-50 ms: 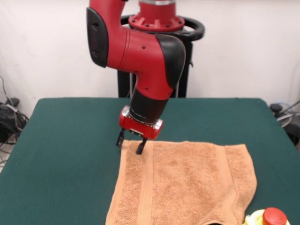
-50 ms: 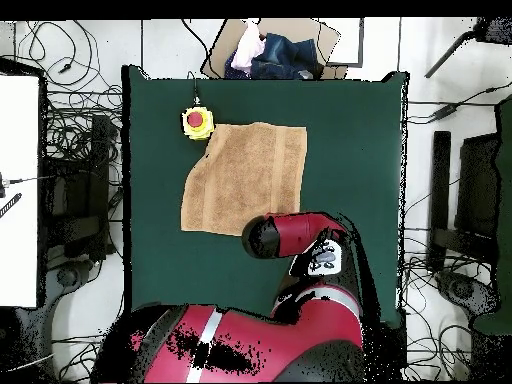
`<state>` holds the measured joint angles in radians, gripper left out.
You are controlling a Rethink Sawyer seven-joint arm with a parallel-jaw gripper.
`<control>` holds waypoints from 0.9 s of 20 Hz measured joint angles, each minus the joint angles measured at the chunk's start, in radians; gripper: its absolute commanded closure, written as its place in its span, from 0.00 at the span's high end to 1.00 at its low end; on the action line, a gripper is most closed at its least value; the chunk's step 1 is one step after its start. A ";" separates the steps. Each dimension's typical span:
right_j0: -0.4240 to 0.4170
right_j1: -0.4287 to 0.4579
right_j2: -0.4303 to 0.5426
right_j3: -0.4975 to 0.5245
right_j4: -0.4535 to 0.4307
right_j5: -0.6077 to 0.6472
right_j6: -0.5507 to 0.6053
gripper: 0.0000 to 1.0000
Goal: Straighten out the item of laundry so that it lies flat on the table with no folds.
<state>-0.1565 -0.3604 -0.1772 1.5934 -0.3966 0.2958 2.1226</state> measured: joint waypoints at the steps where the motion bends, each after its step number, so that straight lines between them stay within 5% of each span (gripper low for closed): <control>1: 0.000 0.000 0.000 0.000 0.000 0.000 0.000 1.00; 10: -0.019 -0.008 0.018 0.005 -0.048 -0.019 0.000 1.00; 18: -0.111 -0.027 0.046 0.023 -0.194 -0.129 0.000 1.00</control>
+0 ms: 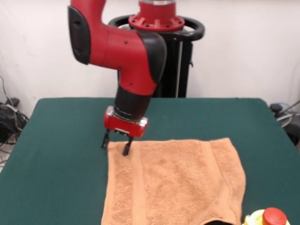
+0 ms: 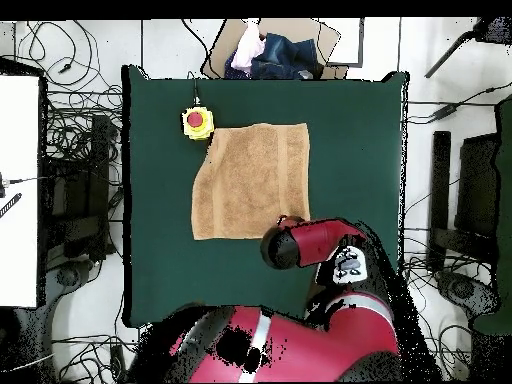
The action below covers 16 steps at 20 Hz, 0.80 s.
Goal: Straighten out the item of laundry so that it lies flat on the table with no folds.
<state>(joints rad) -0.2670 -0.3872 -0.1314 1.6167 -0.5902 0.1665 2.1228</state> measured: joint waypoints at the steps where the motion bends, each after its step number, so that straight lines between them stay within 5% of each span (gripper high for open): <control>1: -0.012 -0.001 0.000 0.001 -0.021 -0.019 0.000 1.00; 7: -0.073 -0.002 0.000 0.003 -0.135 -0.099 0.000 1.00; 16: -0.070 -0.001 -0.005 0.000 -0.179 -0.118 0.000 1.00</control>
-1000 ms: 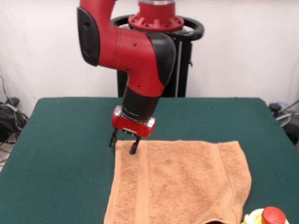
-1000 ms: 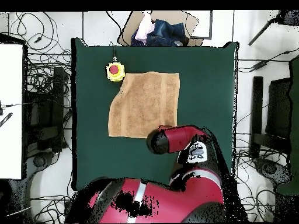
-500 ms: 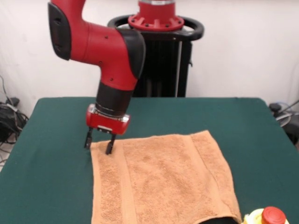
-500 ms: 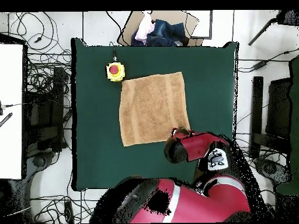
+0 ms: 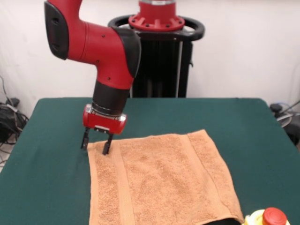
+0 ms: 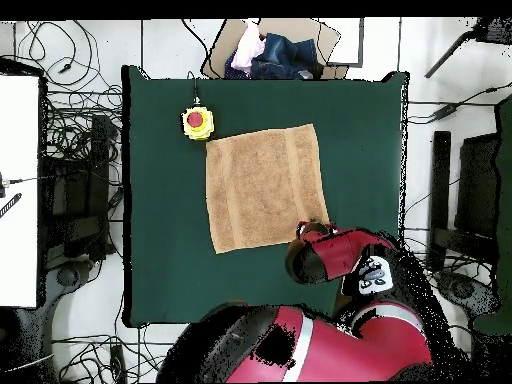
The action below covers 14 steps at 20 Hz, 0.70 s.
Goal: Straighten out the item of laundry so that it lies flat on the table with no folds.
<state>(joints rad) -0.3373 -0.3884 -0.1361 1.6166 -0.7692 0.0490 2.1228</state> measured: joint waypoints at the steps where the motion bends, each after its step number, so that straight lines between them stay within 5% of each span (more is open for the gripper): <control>1: 0.001 0.000 -0.001 -0.001 -0.001 0.000 0.000 1.00; 14: 0.003 0.000 -0.004 -0.004 -0.030 0.000 0.000 1.00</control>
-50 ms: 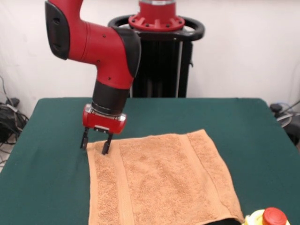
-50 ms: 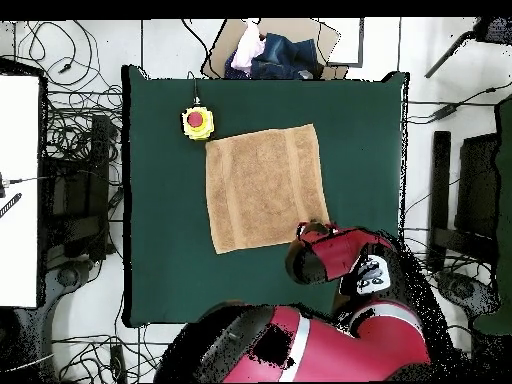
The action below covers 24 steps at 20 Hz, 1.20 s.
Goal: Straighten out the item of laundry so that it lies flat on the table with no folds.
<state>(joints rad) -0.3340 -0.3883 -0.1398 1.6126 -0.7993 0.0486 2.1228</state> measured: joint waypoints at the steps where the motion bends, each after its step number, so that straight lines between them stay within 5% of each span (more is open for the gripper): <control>1: -0.001 -0.001 0.000 0.000 -0.008 0.000 0.000 1.00; 24: -0.064 0.028 -0.090 0.005 -0.223 0.000 -0.002 1.00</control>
<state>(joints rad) -0.3977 -0.3601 -0.2296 1.6172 -1.0224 0.0487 2.1210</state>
